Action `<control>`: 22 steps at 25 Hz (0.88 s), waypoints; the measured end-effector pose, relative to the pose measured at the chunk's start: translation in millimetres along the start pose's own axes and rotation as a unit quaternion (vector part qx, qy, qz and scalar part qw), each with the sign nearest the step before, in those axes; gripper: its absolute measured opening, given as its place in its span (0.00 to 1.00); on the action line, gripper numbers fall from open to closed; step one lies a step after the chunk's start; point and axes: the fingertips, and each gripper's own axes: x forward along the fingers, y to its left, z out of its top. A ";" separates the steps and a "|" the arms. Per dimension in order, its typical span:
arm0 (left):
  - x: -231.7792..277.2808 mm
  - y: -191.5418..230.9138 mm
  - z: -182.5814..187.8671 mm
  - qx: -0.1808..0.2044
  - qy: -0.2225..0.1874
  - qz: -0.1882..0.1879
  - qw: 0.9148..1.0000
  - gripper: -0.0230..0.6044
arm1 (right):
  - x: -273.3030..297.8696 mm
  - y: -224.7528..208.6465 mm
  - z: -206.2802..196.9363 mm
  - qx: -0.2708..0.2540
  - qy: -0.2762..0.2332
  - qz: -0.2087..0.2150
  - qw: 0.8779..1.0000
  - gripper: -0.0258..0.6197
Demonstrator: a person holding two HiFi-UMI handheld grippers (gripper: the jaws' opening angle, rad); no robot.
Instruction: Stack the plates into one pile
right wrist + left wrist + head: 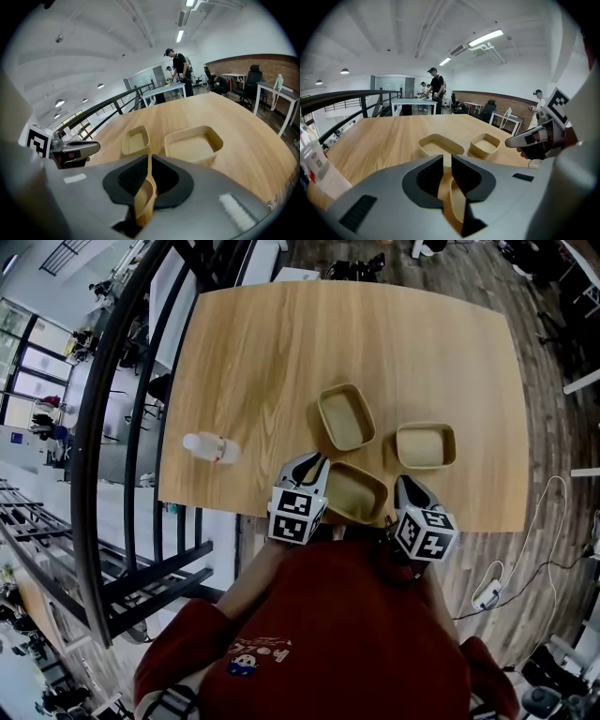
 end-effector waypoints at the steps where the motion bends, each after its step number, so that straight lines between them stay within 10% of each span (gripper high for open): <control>1: 1.0 -1.1 -7.2 0.001 0.010 -0.002 1.000 0.13 | 1.0 -0.7 -7.8 0.009 0.011 -0.001 1.000 0.10; 22: 20.8 -10.5 -96.7 -0.003 0.129 -0.009 0.992 0.19 | 19.4 -4.4 -101.9 0.086 0.168 0.015 0.982 0.21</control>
